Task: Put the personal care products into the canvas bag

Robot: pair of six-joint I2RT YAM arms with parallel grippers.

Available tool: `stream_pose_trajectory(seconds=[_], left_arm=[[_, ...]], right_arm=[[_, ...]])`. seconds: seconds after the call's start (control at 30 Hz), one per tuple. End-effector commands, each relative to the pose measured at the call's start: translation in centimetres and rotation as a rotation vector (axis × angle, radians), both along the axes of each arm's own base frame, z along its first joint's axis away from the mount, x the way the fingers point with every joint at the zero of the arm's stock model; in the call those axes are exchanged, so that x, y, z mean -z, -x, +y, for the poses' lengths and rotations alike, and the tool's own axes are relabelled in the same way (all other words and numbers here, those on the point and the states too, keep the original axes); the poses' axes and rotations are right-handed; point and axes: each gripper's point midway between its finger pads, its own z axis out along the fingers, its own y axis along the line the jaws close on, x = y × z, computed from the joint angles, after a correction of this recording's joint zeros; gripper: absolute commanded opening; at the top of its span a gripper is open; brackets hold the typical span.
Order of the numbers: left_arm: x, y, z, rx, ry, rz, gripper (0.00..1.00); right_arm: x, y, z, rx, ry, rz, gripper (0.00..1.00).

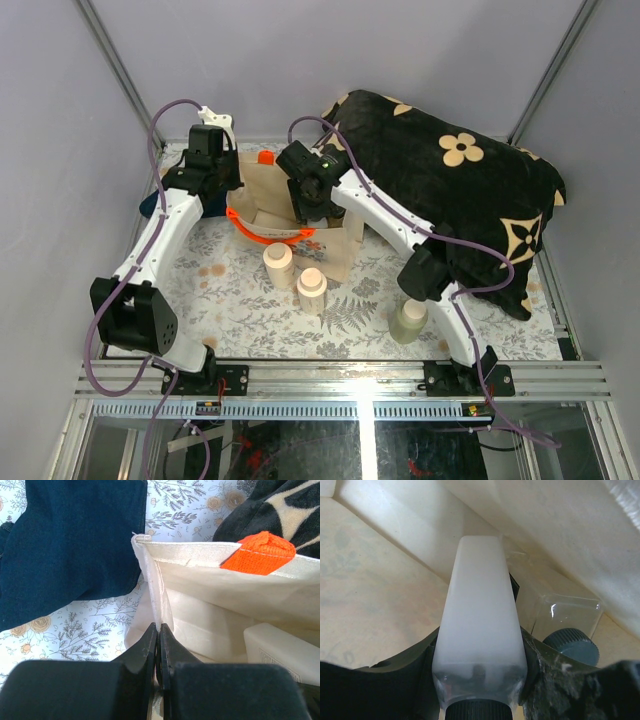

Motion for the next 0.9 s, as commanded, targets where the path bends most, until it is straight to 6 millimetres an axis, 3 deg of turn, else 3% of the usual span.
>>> stream_pose_trajectory(seconds=[0.0,0.17,0.33,0.47,0.73,0.87], left_arm=[[-0.7,0.2,0.2,-0.008,0.001,-0.029,0.0],[-0.5,0.2,0.2,-0.009,0.001,-0.025,0.0],[-0.3,0.1,0.1,-0.008,0.005,-0.024,0.0],[-0.1,0.0,0.0,-0.007,0.009,-0.027,0.0],[0.2,-0.4,0.0,-0.007,0.004,-0.031,0.0],[0.2,-0.7,0.0,-0.01,0.002,-0.035,0.0]], right_arm=[[-4.1,-0.6,-3.5,0.077,0.025,-0.079,0.18],[-5.5,-0.6,-2.2,0.032,-0.063,-0.099,0.54],[-7.6,-0.7,-0.5,-0.04,-0.174,-0.151,0.66],[-9.6,-1.2,-0.3,-0.061,-0.193,-0.203,0.78],[-13.4,-1.0,-2.2,-0.062,-0.185,-0.293,0.85],[-16.4,0.5,-5.2,-0.01,-0.189,-0.359,0.84]])
